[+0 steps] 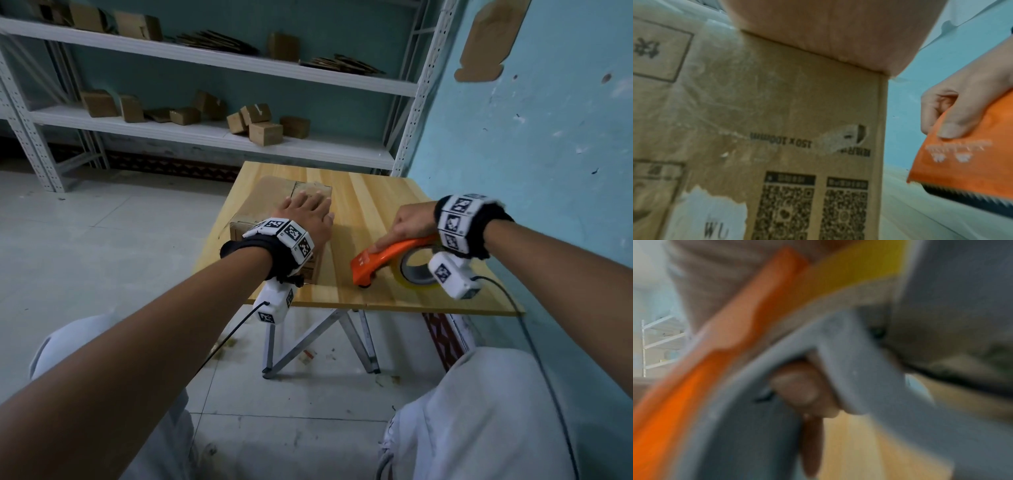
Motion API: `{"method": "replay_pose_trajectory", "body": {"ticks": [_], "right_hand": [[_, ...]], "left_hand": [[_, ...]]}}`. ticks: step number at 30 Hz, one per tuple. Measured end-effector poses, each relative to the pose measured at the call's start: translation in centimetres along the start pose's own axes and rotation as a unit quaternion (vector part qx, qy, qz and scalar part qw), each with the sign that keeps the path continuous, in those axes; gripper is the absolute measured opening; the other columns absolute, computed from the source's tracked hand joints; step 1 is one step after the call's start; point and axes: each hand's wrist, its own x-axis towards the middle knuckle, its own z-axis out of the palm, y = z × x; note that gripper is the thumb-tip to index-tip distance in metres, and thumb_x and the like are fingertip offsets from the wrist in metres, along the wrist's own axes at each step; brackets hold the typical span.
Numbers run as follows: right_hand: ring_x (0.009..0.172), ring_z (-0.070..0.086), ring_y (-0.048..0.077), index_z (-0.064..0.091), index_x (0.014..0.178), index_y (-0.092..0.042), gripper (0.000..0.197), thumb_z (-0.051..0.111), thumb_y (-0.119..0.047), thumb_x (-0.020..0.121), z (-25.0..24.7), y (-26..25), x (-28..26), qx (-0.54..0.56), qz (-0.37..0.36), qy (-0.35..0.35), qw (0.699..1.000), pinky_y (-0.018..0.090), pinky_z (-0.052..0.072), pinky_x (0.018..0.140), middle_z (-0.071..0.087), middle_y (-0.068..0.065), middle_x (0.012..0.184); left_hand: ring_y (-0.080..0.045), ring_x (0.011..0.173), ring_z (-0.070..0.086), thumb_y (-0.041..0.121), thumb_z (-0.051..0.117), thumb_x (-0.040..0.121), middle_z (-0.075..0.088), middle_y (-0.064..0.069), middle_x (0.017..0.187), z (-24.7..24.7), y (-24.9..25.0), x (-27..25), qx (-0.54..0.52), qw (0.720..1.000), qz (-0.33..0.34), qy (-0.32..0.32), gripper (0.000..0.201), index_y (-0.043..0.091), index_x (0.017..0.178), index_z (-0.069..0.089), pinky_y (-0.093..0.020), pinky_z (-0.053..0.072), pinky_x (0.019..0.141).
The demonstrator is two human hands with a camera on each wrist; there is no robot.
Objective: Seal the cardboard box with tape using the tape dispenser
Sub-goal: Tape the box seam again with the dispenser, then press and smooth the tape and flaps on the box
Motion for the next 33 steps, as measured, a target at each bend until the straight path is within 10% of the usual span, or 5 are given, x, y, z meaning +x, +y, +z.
{"method": "replay_pose_trajectory", "body": {"ticks": [10,16,25,33], "right_hand": [[0.075,0.064,0.019,0.072,0.086,-0.015,0.071,0.051,-0.081,0.074,-1.3,3.6,0.1,0.066,0.029,0.095,0.993,0.032,0.047,0.077,0.070,0.004,0.080],[0.102,0.060,0.026,0.057,0.112,-0.011,0.040,0.056,-0.046,0.093,0.4,2.6,1.8,0.074,0.042,0.094,0.992,0.036,0.047,0.096,0.063,0.012,0.116],[0.113,0.056,0.031,0.027,0.148,-0.015,0.065,0.057,-0.040,0.096,4.9,0.7,4.6,0.023,-0.003,0.144,0.989,0.037,0.048,0.090,0.051,0.012,0.134],[0.127,0.049,0.033,0.032,0.142,-0.006,0.064,0.052,-0.046,0.096,6.0,0.6,7.3,-0.035,0.022,0.232,0.972,0.041,0.037,0.107,0.049,0.016,0.141]], "left_hand": [[-0.029,0.145,0.012,0.036,0.009,0.095,0.017,-0.004,0.157,-0.4,0.2,-0.1,-0.048,0.998,-0.028,0.008,0.057,0.015,0.145,0.027,-0.051,0.017,0.115],[-0.026,0.146,0.009,0.036,0.014,0.097,0.015,-0.004,0.158,-0.6,0.5,-0.3,-0.058,0.997,-0.040,0.008,0.056,0.015,0.148,0.025,-0.050,0.013,0.117],[-0.030,0.146,0.009,0.038,0.020,0.096,0.014,-0.005,0.158,-0.1,0.2,1.1,-0.044,0.999,-0.029,0.003,0.055,0.013,0.145,0.026,-0.053,0.015,0.115],[-0.023,0.144,0.017,0.039,0.017,0.097,0.021,0.001,0.156,0.0,1.1,3.3,-0.099,0.991,-0.083,0.026,0.051,0.023,0.144,0.028,-0.047,0.016,0.116]]}}
